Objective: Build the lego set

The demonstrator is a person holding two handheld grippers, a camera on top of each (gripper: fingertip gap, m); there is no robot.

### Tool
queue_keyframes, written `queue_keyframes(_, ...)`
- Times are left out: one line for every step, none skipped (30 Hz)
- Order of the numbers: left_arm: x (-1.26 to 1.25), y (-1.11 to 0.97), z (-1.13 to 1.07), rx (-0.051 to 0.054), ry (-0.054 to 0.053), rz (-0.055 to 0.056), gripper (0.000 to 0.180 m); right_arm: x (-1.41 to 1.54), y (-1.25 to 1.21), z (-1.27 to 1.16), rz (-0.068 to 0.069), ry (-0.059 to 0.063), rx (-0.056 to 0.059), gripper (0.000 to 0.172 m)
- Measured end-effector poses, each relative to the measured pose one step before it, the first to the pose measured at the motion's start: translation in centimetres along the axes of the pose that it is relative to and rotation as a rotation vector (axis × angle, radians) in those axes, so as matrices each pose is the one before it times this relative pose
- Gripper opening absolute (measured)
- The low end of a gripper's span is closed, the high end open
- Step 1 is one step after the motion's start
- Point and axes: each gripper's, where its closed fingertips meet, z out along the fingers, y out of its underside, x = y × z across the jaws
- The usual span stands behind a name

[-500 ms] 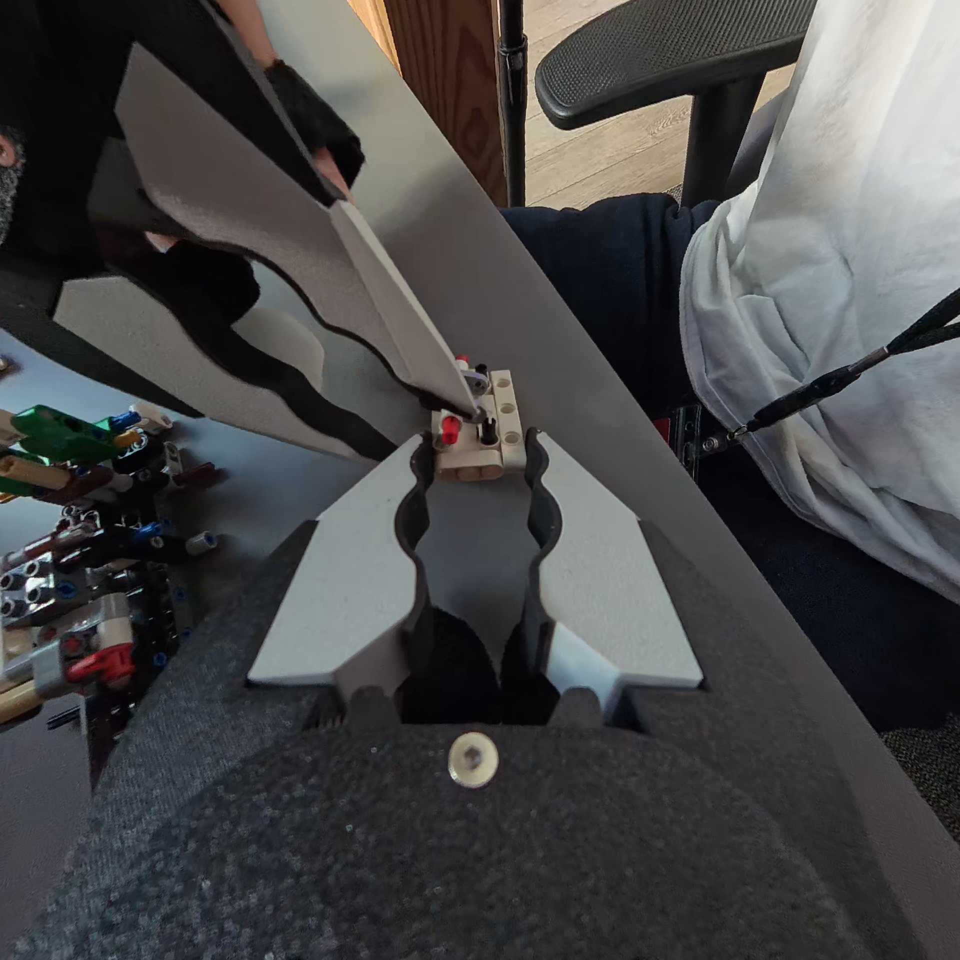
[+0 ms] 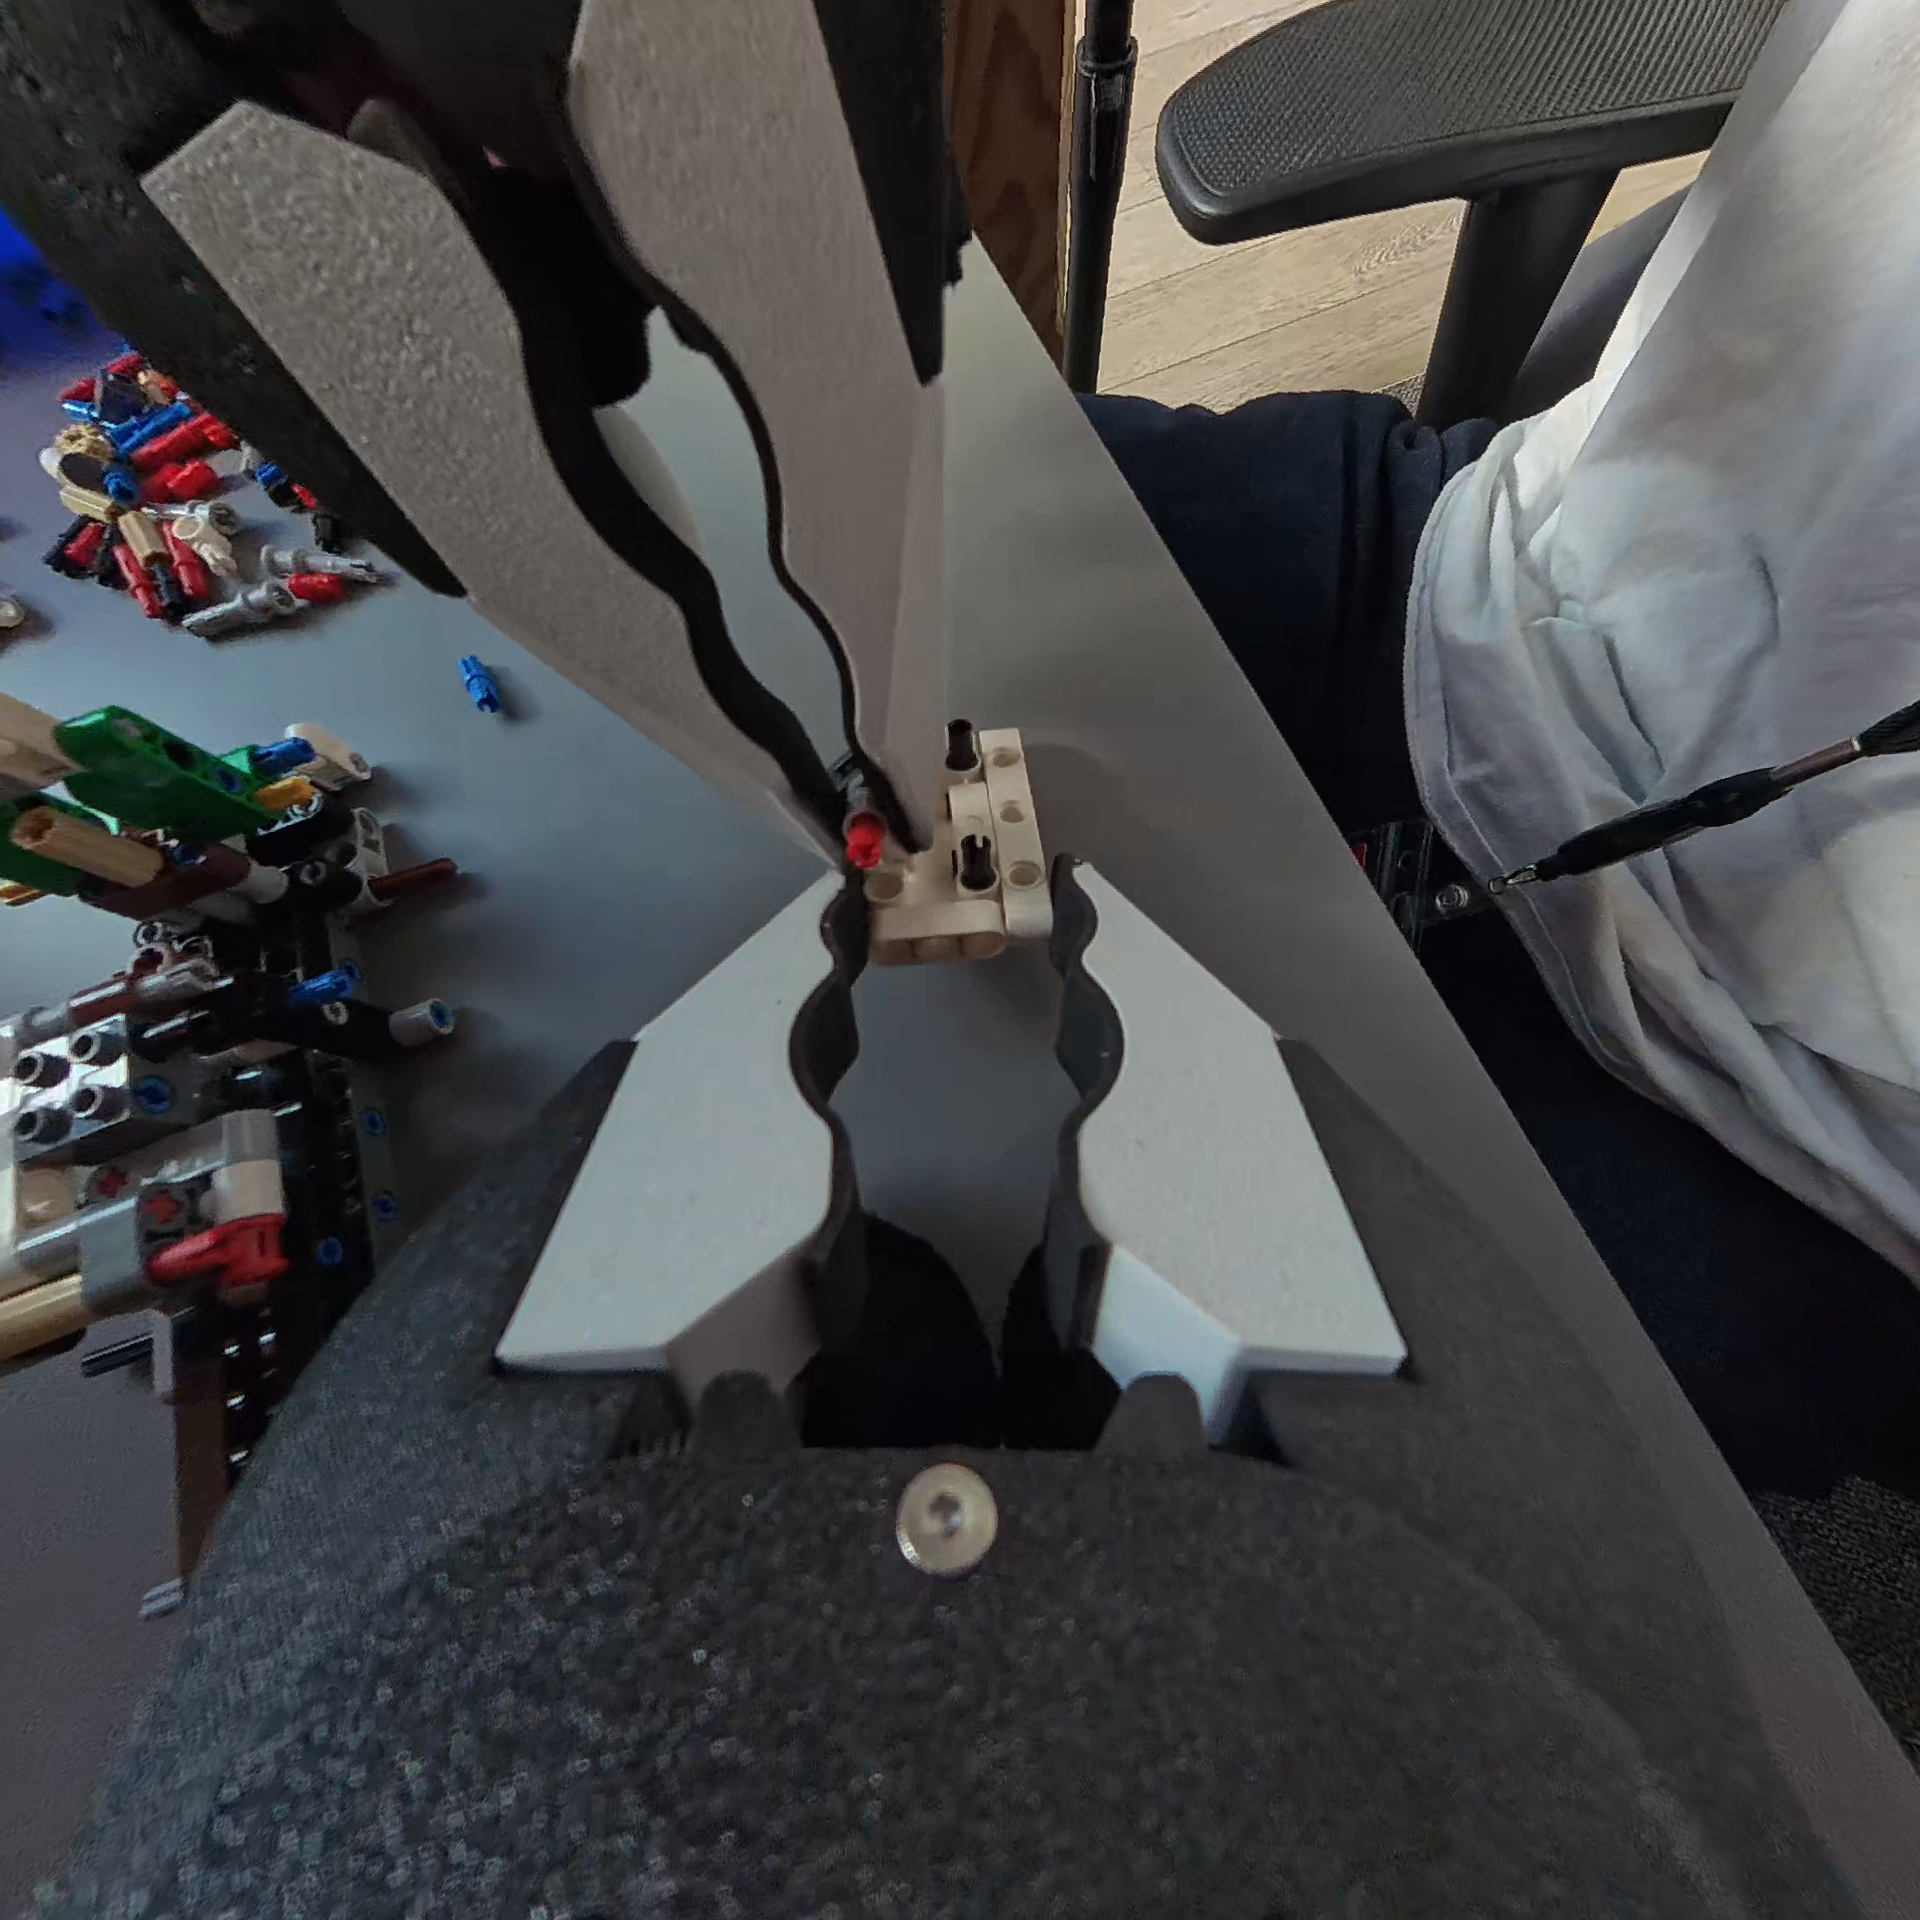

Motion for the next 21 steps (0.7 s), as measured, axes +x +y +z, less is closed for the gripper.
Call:
queue_keyframes(-0.007,-0.003,0.028,-0.0002,-0.0036,0.0037,0.033,-0.002,0.027,-0.048,0.0192,-0.0088,-0.0055,0.005)
queue_keyframes(-0.043,-0.012,0.012,0.0001,-0.0038,0.0002,0.033,0.036,0.024,-0.055,0.0097,0.0013,-0.0024,0.005)
queue_keyframes(-0.022,0.016,0.012,-0.0009,0.0005,-0.0032,0.033,0.030,0.013,0.010,-0.0107,0.0135,-0.0009,0.005)
queue_keyframes(0.003,0.017,-0.002,-0.0008,0.0034,-0.0059,0.033,0.026,-0.008,0.028,-0.0192,0.0218,-0.0055,0.005)
queue_keyframes(-0.011,0.000,-0.002,-0.0001,0.0044,-0.0072,0.033,-0.028,0.011,0.018,-0.0157,0.0215,-0.0107,0.005)
queue_keyframes(-0.057,0.009,0.004,-0.0005,-0.0005,-0.0062,0.033,0.049,-0.010,-0.027,-0.0174,0.0256,-0.0152,0.005)
queue_keyframes(-0.076,0.007,0.011,-0.0009,-0.0007,-0.0062,0.033,0.085,-0.046,-0.052,-0.0175,0.0304,-0.0124,0.006)
queue_keyframes(-0.031,0.007,0.004,-0.0005,0.0017,-0.0055,0.033,0.003,0.053,-0.003,-0.0171,0.0247,-0.0198,0.005)
queue_keyframes(-0.073,0.016,0.019,-0.0016,-0.0010,-0.0064,0.033,0.112,0.037,0.028,-0.0175,0.0315,-0.0210,0.005)
queue_keyframes(-0.087,0.032,0.021,-0.0022,-0.0023,-0.0069,0.033,0.088,0.041,0.060,-0.0109,0.0268,-0.0175,0.005)
queue_keyframes(-0.070,0.069,0.036,-0.0053,-0.0024,-0.0060,0.033,0.075,-0.010,0.049,0.0009,0.0185,-0.0136,0.006)
queue_keyframes(-0.056,0.045,0.029,-0.0034,-0.0021,-0.0041,0.033,0.150,-0.055,0.021,0.0022,0.0204,-0.0048,0.006)
queue_keyframes(-0.035,0.011,-0.007,-0.0003,-0.0007,-0.0045,0.033,0.083,-0.019,0.009,0.0078,0.0107,-0.0014,0.006)
queue_keyframes(-0.016,0.010,-0.010,0.0001,0.0007,-0.0052,0.033,0.137,-0.010,-0.032,0.0139,0.0096,0.0026,0.006)
queue_keyframes(0.019,0.014,-0.018,0.0003,0.0028,-0.0037,0.033,0.011,-0.094,-0.085,0.0115,0.0015,0.0096,0.005)
queue_keyframes(0.020,-0.015,-0.003,0.0007,0.0022,-0.0005,0.033,-0.041,0.061,-0.021,0.0042,-0.0017,-0.0004,0.006)
queue_keyframes(-0.010,0.003,0.015,-0.0003,-0.0007,-0.0003,0.033,0.165,0.180,0.043,-0.0030,0.0124,-0.0165,0.006)
queue_keyframes(-0.021,-0.008,-0.008,0.0004,0.0008,-0.0035,0.033,0.002,-0.146,-0.016,-0.0057,0.0064,0.0018,0.006)
queue_keyframes(0.000,-0.046,-0.041,0.0037,0.0045,-0.0043,0.033,-0.103,-0.221,-0.003,-0.0044,0.0008,0.0042,0.006)
queue_keyframes(-0.059,-0.055,-0.053,0.0044,-0.0005,-0.0057,0.033,0.160,0.008,0.037,-0.0087,0.0179,-0.0143,0.006)
queue_keyframes(-0.104,-0.062,-0.083,0.0050,-0.0013,-0.0076,0.033,0.178,-0.045,0.040,-0.0162,0.0230,-0.0118,0.005)
